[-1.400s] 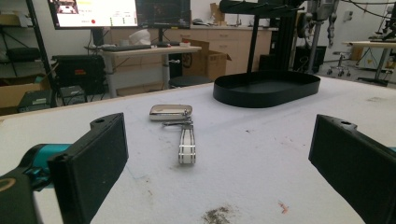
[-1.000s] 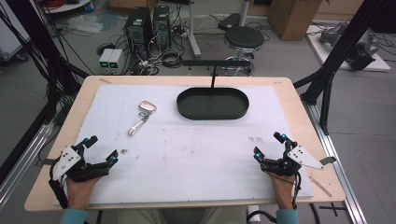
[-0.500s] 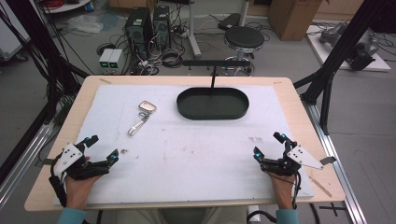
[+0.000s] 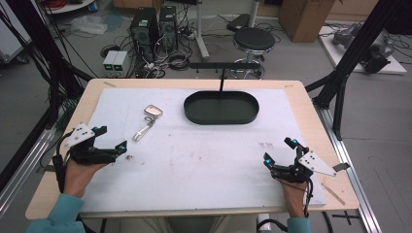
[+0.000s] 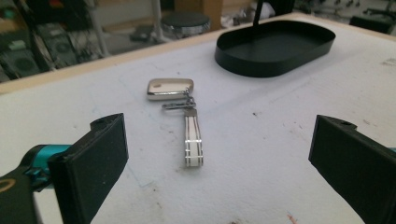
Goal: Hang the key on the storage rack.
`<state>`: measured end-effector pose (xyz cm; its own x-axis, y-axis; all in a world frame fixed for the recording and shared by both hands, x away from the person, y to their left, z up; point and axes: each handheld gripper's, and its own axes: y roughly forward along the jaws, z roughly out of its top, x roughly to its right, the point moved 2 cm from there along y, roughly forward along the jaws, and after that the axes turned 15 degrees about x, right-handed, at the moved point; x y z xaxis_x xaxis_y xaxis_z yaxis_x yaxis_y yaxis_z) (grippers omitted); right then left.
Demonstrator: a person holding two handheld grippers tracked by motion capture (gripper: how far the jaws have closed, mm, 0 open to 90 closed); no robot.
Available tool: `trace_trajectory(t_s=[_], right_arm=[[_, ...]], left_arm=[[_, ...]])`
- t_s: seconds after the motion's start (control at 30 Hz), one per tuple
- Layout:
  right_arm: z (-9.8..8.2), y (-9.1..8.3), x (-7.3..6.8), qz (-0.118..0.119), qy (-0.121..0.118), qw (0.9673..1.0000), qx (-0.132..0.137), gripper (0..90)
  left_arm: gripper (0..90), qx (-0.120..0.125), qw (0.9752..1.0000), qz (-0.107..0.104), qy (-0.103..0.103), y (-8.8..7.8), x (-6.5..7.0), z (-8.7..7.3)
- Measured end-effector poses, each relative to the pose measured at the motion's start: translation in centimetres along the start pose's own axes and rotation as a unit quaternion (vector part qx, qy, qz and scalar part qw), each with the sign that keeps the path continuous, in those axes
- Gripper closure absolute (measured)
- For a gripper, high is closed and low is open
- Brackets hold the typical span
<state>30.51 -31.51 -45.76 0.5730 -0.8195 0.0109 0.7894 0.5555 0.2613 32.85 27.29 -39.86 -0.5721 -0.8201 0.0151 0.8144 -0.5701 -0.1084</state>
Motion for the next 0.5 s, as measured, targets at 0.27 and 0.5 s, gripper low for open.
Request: trace_trajectory(t_s=[0.27, 0.5], right_arm=[[0.0, 0.0, 0.0, 0.000, 0.001, 1.0000, 0.000, 1.5], [0.0, 0.0, 0.0, 0.001, 0.002, 1.0000, -0.001, 1.5]], left_arm=[[5.1, -0.073, 0.9973, -0.002, -0.007, 2.8, -0.8, 1.3], [5.1, -0.138, 0.9903, -0.003, 0.010, 5.0, -1.1, 1.2]])
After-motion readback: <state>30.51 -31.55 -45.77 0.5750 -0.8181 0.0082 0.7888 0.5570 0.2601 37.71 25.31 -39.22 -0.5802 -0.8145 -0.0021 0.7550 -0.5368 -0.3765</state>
